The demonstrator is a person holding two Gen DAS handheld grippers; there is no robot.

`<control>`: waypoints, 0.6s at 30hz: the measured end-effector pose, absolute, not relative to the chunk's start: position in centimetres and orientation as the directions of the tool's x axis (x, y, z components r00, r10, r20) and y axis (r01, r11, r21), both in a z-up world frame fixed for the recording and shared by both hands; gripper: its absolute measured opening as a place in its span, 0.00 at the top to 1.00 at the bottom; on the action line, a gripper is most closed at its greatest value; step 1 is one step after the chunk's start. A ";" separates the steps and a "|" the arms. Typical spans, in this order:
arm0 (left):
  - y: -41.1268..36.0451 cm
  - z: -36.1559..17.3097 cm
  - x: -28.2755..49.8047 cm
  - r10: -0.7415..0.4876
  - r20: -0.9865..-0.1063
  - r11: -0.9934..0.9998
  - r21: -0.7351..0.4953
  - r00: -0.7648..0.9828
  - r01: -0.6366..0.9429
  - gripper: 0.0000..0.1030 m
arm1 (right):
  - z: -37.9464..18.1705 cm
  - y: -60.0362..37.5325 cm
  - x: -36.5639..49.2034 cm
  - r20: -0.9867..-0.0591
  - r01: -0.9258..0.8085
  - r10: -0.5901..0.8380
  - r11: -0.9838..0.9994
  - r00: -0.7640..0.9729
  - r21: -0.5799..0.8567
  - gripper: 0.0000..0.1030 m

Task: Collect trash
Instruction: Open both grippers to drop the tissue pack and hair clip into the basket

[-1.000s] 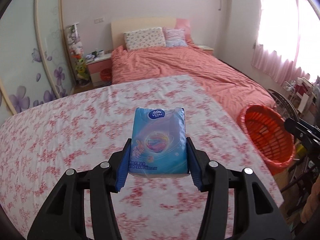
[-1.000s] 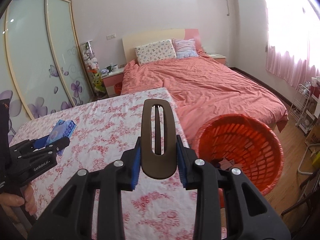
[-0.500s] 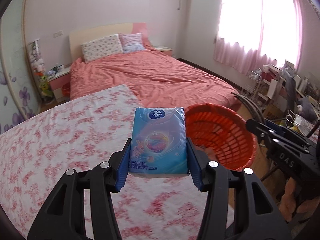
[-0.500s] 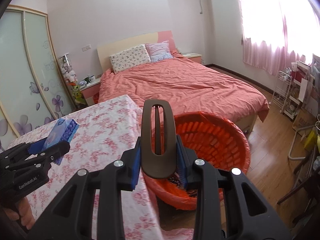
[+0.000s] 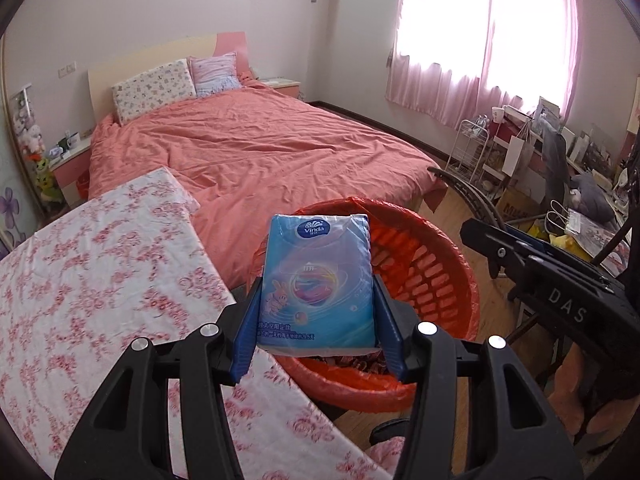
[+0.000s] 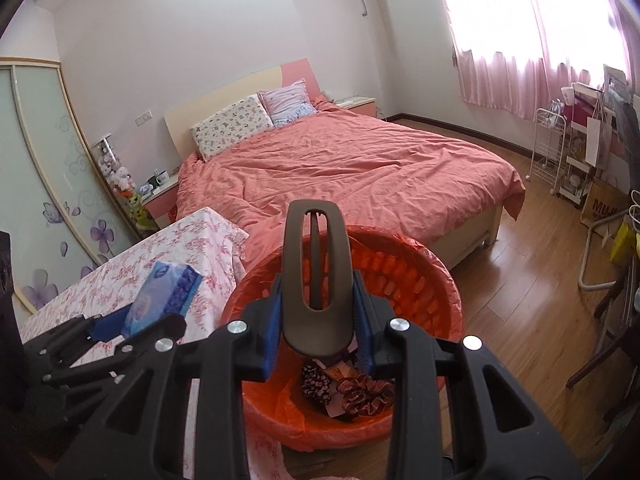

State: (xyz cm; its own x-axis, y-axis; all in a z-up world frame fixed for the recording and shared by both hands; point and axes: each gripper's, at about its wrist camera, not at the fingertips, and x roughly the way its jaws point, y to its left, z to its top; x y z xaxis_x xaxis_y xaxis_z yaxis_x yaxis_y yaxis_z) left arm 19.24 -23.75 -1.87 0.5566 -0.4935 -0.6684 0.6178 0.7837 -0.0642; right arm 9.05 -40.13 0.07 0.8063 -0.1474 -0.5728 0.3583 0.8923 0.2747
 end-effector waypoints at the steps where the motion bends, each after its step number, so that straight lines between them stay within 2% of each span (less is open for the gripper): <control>1: -24.0 -2.1 19.4 -0.492 -0.672 0.785 -0.067 0.554 0.616 0.48 | -0.3 -40.7 9.5 -0.576 0.360 -0.140 0.888 0.805 0.287 0.69; 2: -24.2 -2.5 19.9 -0.486 -0.677 0.790 -0.071 0.552 0.609 0.47 | -0.6 -41.3 9.9 -0.580 0.362 -0.133 0.882 0.804 0.300 0.68; 5: -24.8 -3.4 20.8 -0.479 -0.695 0.801 -0.096 0.536 0.591 0.36 | -1.7 -42.8 10.9 -0.592 0.372 -0.105 0.860 0.799 0.349 0.53; 8: -24.5 -3.8 21.0 -0.463 -0.705 0.813 -0.096 0.537 0.575 0.34 | -2.2 -43.0 10.9 -0.602 0.385 -0.116 0.858 0.790 0.340 0.51; 14: -21.2 -3.2 19.1 -0.411 -0.701 0.843 -0.048 0.584 0.535 0.33 | -1.2 -40.3 8.2 -0.586 0.421 -0.219 0.877 0.780 0.233 0.37; 16: -19.1 -2.5 17.7 -0.384 -0.682 0.859 -0.017 0.623 0.511 0.27 | -0.5 -39.1 7.1 -0.570 0.424 -0.246 0.883 0.784 0.203 0.35; 17: -18.2 -2.1 17.4 -0.376 -0.671 0.865 -0.007 0.639 0.501 0.25 | 0.0 -38.1 6.3 -0.557 0.427 -0.265 0.886 0.787 0.182 0.31; 18: -16.9 -1.6 16.4 -0.362 -0.654 0.874 0.009 0.664 0.485 0.23 | 0.4 -37.5 5.8 -0.545 0.427 -0.276 0.888 0.792 0.171 0.21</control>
